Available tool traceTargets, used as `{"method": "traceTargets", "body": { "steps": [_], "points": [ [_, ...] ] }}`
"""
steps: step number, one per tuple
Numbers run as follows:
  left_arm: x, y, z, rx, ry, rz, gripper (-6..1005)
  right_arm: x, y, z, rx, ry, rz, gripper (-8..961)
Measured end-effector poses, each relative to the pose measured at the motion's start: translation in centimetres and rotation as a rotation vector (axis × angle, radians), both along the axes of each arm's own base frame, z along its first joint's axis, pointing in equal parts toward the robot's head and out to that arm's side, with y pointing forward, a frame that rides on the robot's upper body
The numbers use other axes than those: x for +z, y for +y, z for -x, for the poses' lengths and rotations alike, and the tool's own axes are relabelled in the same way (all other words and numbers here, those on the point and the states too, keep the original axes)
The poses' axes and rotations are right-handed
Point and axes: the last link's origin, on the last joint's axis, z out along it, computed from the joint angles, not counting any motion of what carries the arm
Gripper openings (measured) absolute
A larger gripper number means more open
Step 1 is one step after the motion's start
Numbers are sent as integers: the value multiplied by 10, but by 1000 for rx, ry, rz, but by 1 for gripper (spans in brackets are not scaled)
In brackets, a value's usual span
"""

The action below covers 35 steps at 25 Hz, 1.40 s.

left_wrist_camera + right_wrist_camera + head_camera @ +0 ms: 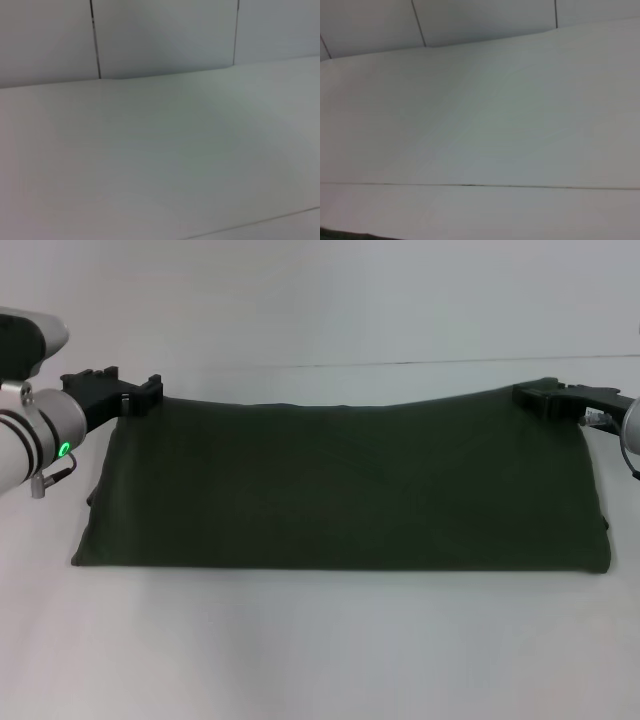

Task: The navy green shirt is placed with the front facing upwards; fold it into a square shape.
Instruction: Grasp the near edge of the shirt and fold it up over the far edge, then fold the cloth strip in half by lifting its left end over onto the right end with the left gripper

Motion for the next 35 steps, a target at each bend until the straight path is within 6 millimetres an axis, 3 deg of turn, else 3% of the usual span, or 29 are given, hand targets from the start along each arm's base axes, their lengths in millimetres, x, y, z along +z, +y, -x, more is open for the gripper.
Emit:
{"method": "traceTargets", "body": {
  "steps": [7,12,16,20,22,25,35],
  "points": [
    [1,-3,4,15,-25,-14,788,1,-3,-5,-14,-3,3,677],
    [0,-5,5,9,-50,-12,843,1,-13,-18,-45,4,-6,779],
    [8,-9,5,-24,-129,-25,887,8,-22,-27,-50,58,-18,779],
    [19,-15,6,-34,-220,-34,908,17,-35,-23,23,141,-16,778],
    [32,-28,12,-34,-358,-20,908,19,-42,-18,71,171,2,778],
    [41,-41,18,-37,-433,-11,907,17,-51,-11,133,211,44,778],
    [54,-94,26,-102,-717,43,905,9,-60,0,210,255,104,777]
  ]
}}
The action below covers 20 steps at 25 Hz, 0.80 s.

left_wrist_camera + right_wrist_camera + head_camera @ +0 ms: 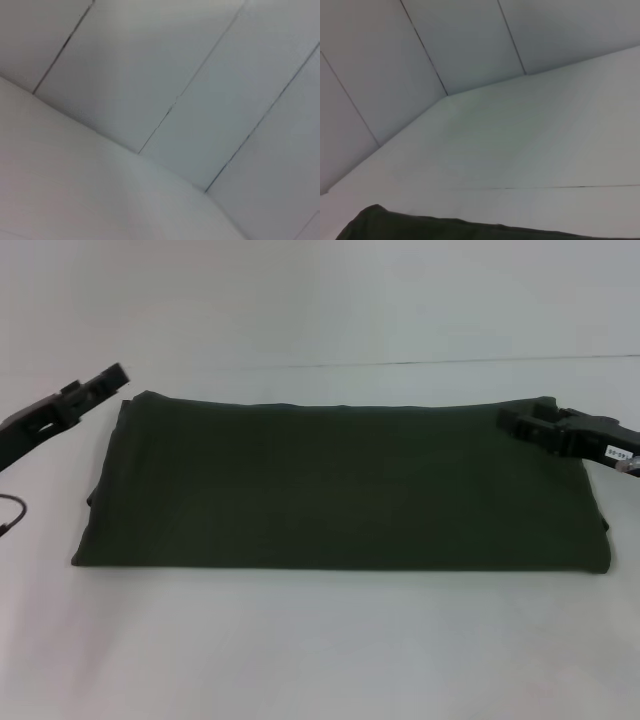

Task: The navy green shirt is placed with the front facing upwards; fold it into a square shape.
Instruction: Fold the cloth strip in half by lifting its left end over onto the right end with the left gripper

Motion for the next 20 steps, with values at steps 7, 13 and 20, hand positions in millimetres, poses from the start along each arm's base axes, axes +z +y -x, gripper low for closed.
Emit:
{"method": "traceTargets", "body": {
  "steps": [7,13,20],
  "points": [
    [6,-20,14,24,-78,-20,904,-1,1,5,19,13,3,776],
    [10,-30,23,5,111,110,904,-1,-2,6,43,19,5,776],
    [14,-38,36,46,291,293,905,-5,-4,8,52,27,20,775]
  ]
}}
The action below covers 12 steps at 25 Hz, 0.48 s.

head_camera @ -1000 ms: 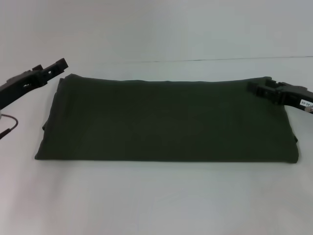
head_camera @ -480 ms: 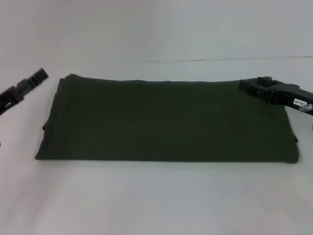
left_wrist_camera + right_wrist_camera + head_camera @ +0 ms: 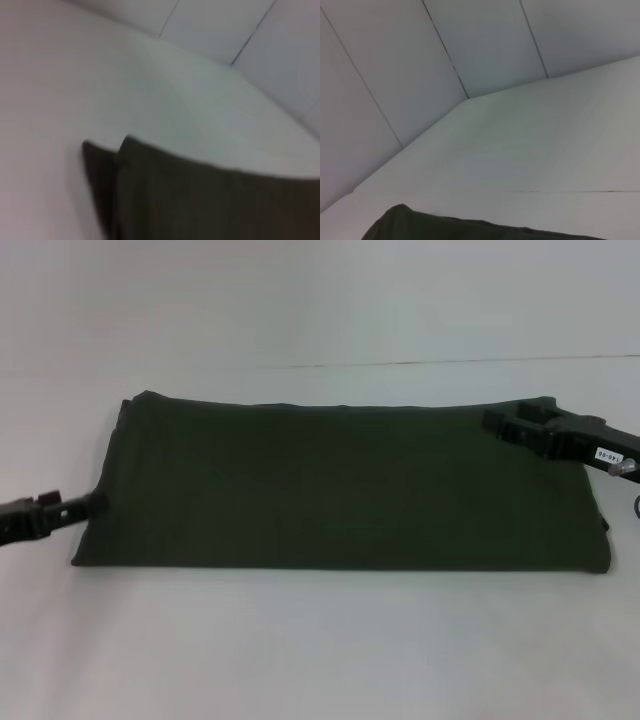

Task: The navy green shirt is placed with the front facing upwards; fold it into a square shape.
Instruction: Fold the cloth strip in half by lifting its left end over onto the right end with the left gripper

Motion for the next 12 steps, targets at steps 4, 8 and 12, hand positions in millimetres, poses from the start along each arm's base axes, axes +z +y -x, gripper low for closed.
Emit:
{"method": "traceTargets", "body": {
  "steps": [4,8,12],
  "points": [
    [-4,1,3,8,86,65,905,-4,0,3,13,4,9,774],
    [-6,3,7,33,119,78,905,-8,0,5,19,6,20,772],
    [-10,5,11,62,135,79,905,-10,0,6,22,2,27,770]
  ]
}}
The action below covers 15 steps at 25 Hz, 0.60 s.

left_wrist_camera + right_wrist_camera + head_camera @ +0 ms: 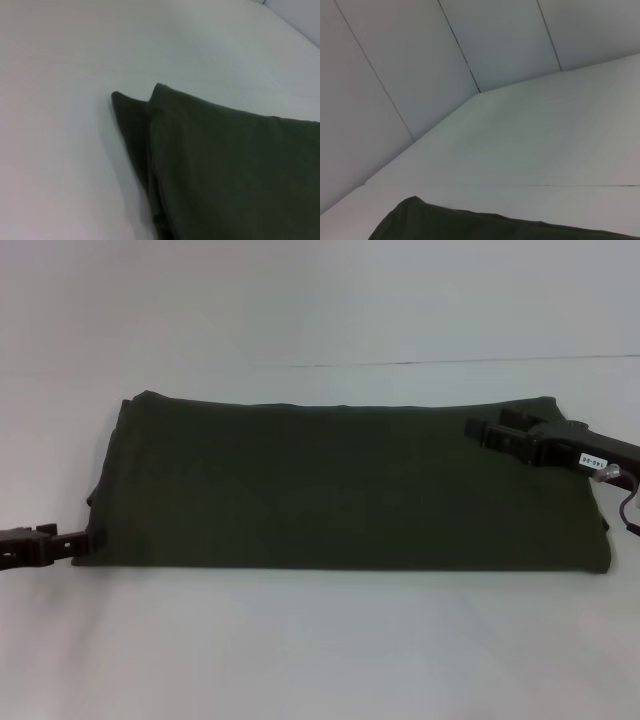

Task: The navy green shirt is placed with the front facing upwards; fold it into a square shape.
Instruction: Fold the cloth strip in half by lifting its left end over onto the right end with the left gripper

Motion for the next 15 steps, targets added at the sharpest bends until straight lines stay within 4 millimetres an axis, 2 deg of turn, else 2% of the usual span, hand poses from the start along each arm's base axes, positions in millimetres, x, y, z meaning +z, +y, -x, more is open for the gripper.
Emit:
{"method": "traceTargets", "body": {
  "steps": [11,15],
  "points": [
    [-13,6,-3,9,36,36,904,0,0,-1,-4,-1,-1,766],
    [-18,8,-5,5,31,57,875,0,0,-1,-5,-1,-1,766]
  ]
}}
